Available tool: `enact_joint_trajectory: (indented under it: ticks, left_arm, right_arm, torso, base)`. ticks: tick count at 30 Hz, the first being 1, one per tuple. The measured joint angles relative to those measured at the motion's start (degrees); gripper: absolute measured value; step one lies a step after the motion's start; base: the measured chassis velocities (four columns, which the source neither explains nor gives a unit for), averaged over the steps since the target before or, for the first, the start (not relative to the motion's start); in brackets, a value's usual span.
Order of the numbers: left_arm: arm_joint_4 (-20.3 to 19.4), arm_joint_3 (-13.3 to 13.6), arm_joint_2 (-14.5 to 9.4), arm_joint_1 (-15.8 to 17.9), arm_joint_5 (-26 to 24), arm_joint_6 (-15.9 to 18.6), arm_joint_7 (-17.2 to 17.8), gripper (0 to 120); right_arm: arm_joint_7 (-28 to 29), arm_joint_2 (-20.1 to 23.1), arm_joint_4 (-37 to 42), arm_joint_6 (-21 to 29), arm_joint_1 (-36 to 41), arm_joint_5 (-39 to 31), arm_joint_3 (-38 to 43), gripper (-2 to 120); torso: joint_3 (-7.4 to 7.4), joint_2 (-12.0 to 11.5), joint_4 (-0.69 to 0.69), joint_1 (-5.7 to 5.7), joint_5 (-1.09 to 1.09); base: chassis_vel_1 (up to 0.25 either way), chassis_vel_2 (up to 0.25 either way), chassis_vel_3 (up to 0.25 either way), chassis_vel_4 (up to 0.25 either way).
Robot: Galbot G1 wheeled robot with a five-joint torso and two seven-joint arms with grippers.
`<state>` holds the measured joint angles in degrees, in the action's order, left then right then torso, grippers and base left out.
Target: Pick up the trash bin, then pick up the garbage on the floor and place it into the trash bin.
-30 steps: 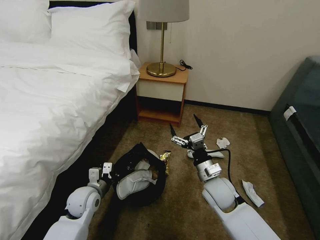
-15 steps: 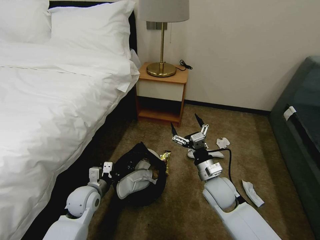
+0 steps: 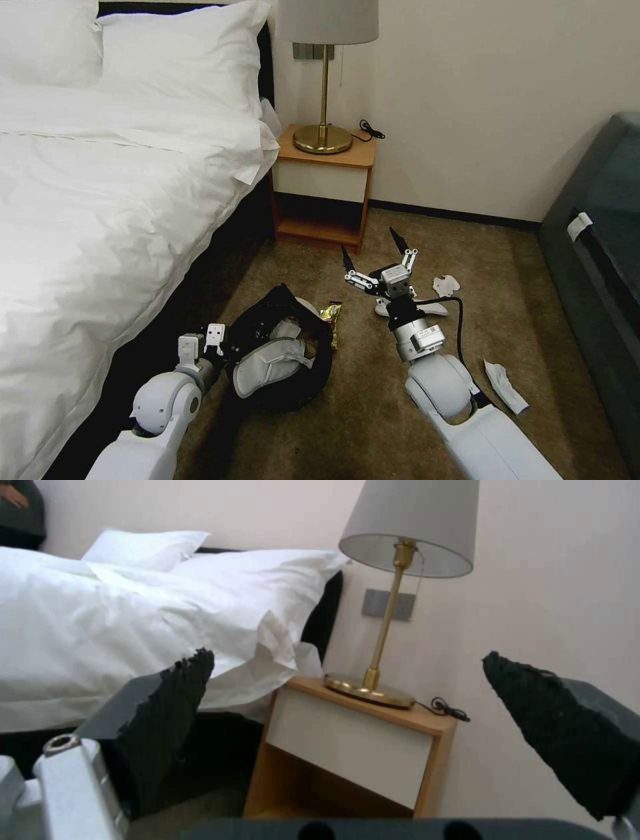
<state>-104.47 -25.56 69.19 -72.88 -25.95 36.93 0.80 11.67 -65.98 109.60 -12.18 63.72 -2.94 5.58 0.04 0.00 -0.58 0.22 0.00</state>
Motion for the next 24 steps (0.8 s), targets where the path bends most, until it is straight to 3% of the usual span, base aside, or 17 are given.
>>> enact_joint_trajectory:
  ticks: [16,20,24]
  left_arm:
    - [0.0,0.0,0.0,0.0,0.0,0.0,0.0,0]
    - [0.0,0.0,0.0,0.0,0.0,0.0,0.0,0]
    - [-1.2,-0.8,-0.6,-0.8,2.6,-2.4,-0.9,0]
  right_arm:
    - [0.0,0.0,0.0,0.0,0.0,0.0,0.0,100]
    - [2.9,-0.7,-3.6,0.0,-0.6,-1.4,0.6,100]
    - [4.1,-1.2,-5.9,-0.6,-1.2,-2.2,0.8,100]
  torso:
    - [0.0,0.0,0.0,0.0,0.0]
    - [0.0,0.0,0.0,0.0,0.02]
    - [0.0,0.0,0.01,0.0,0.04]
  base:
    - [0.0,0.0,0.0,0.0]
    - [0.0,0.0,0.0,0.0]
    - [0.0,0.0,0.0,0.0]
